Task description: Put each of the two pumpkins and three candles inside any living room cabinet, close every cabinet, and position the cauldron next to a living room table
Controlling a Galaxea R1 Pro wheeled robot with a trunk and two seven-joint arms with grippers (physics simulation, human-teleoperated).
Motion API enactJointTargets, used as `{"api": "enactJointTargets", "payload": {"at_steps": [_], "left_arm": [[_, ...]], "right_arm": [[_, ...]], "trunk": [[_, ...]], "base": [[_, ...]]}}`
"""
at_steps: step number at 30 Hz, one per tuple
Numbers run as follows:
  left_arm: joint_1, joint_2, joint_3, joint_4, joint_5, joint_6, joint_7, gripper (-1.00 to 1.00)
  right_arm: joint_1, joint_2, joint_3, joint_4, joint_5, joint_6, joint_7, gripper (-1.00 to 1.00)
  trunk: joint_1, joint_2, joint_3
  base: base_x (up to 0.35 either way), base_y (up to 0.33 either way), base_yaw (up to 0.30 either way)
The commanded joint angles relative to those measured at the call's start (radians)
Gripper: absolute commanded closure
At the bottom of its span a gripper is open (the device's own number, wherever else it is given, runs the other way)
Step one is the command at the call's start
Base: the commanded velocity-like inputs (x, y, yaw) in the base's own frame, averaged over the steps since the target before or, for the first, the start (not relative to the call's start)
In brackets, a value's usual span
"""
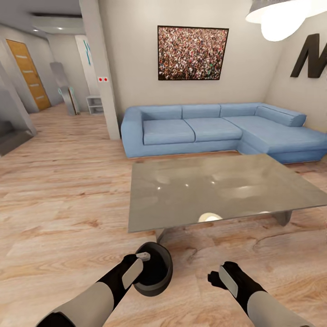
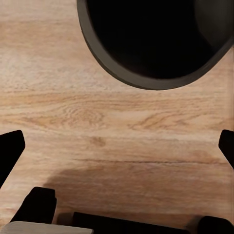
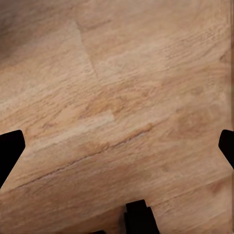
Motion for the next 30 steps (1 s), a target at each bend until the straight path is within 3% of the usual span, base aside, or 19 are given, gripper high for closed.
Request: {"api": "enactJointTargets", "payload": {"at_steps": [1,11,21,30], "left_arm": [[-0.001,0.0,-0.004,-0.001,0.006,0.002,0.008,-1.0],[-0.001,0.0,-0.004,-0.001,0.016,0.002,0.009,-1.0],[-0.001,0.0,-0.002,-0.001,0.018,-0.001,0.008,-1.0],[-0.001,0.0,-0.001,-0.001,0.018,-0.001,0.008,-1.0]], "right_arm": [[0.0,-0.001,0.008,0.0,-0.011,-0.005,-0.008,-1.0],[0.0,0.001,0.007,0.037,-0.013,-0.097,-0.008,-1.0],[0.0,0.0,0.007,0.079,-0.012,-0.121,-0.008,-1.0],[0.0,0.0,0.007,0.081,-0.013,-0.122,-0.008,-1.0]], "trunk": [[-0.004,0.007,0.002],[-0.042,0.077,0.034],[-0.081,0.147,0.065],[-0.108,0.196,0.087]], "base": [[0.0,0.0,-0.009],[0.0,0.0,-0.047],[-0.003,0.0,-0.26],[-0.164,0.0,-0.294]]}}
